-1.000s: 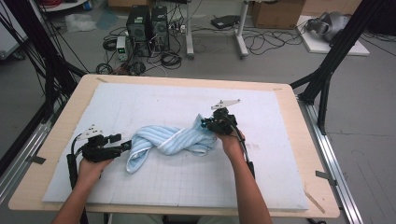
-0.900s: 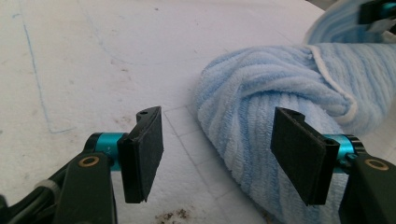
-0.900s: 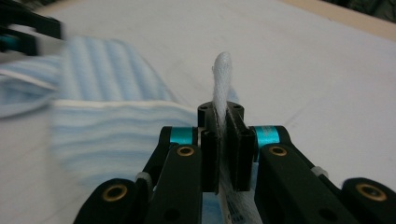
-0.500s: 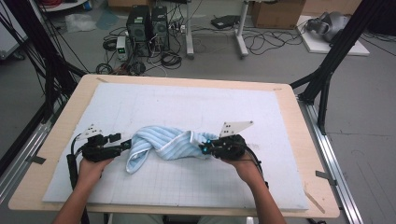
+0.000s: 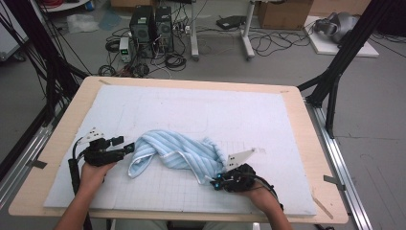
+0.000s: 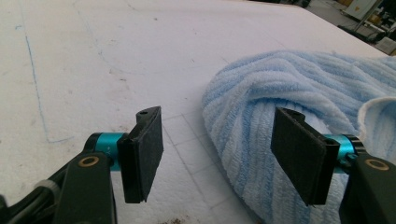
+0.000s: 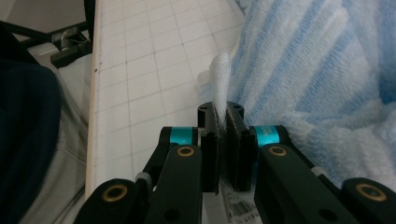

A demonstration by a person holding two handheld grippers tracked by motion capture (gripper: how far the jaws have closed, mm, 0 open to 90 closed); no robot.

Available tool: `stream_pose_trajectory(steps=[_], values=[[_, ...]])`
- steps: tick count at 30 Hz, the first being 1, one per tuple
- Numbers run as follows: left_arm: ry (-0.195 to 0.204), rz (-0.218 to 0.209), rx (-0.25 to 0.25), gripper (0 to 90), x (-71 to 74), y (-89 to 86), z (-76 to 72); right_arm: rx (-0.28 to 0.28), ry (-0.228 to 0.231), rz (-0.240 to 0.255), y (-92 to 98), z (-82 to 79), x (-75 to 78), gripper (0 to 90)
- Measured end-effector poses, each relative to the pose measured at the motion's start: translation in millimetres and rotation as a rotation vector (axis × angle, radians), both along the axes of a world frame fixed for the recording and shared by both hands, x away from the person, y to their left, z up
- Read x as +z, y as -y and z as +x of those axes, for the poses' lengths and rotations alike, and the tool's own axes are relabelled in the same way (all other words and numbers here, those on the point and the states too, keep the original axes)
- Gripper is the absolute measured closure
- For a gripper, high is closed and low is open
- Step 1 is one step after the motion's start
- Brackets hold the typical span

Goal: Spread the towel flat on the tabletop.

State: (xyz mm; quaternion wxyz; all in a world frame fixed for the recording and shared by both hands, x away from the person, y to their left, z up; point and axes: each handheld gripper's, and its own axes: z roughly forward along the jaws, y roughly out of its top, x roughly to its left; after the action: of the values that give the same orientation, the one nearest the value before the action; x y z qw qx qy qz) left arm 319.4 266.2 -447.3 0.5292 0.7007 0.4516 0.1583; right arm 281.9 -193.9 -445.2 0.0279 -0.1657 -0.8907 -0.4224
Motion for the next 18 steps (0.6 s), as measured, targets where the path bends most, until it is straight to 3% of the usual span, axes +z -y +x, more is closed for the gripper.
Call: stream_pose_trajectory(steps=[3,6,10,13,18], values=[[0.002,-0.001,0.001,34.4,0.2,0.7,0.2,-0.023,0.048,0.066,4.4,2.1,14.7,66.6],[0.005,0.001,0.000,34.4,0.3,1.2,0.6,-0.099,0.104,0.153,11.8,16.1,36.0,58.6],[0.006,-0.005,0.003,34.4,0.4,0.4,0.5,-0.189,0.119,0.217,15.7,41.4,53.4,54.2],[0.007,-0.005,0.004,34.4,0.3,-0.8,0.7,-0.254,0.130,0.199,13.1,60.0,57.0,52.7],[0.009,-0.005,-0.001,34.2,0.7,-0.4,0.4,-0.352,0.129,0.114,0.5,85.5,52.4,51.2]])
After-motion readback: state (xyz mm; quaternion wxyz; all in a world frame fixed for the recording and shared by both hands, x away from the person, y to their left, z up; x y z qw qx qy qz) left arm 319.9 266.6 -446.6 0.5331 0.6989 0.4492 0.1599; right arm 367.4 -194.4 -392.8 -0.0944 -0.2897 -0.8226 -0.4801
